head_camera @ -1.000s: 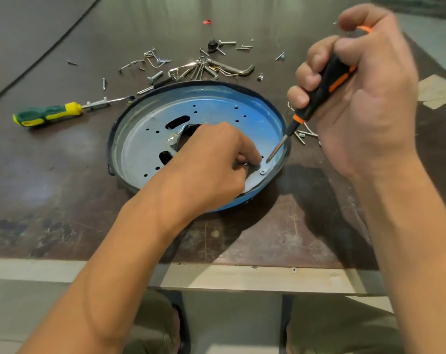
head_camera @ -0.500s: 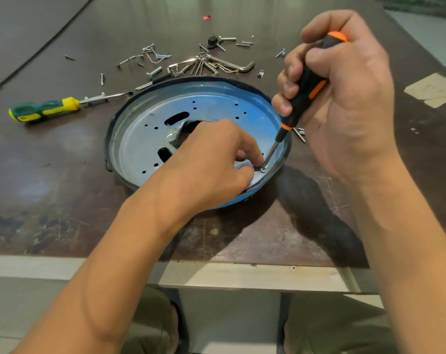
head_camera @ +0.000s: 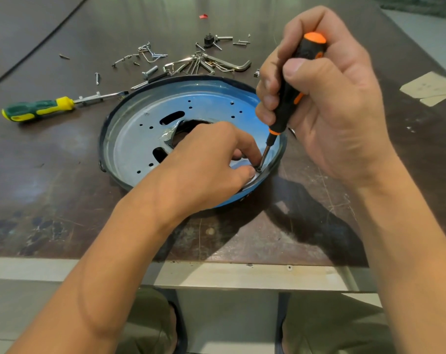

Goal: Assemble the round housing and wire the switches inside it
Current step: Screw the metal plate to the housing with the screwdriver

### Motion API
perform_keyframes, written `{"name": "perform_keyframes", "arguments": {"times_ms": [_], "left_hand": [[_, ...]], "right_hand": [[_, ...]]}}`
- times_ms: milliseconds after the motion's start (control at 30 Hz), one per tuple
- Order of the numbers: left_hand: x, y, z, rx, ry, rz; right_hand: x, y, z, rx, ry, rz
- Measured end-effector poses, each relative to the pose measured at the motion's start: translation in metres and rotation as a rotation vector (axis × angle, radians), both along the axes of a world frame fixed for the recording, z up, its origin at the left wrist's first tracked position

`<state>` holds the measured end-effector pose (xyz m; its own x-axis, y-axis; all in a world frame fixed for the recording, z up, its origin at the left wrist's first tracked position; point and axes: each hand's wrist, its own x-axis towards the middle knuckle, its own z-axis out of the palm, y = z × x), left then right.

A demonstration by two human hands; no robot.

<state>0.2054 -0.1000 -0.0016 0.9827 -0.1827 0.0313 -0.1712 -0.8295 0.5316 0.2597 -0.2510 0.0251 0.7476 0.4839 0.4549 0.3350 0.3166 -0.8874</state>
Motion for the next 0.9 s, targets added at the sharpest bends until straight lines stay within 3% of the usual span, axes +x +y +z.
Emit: {"name": "perform_keyframes", "arguments": {"times_ms": [300,533,767,900], "left_hand": [[0.0,-0.005,0.003,-0.038,-0.026,-0.034],[-0.001,-0.001,0.002,-0.167,0.004,-0.063],[-0.004,-0.004,0.003,-0.202,-0.051,-0.072],[-0.003,-0.003,0.001,-0.165,-0.064,-0.077]], "right_hand": [[0.0,-0.005,0.001,-0.082,-0.066,0.005],[-0.001,-0.009,0.007,-0.053,0.077,0.003],[0.001,-0.009,0.006,-0.045,-0.063,-0.098],[0.001,-0.006,0.005,0.016,-0.038,-0.183]]}}
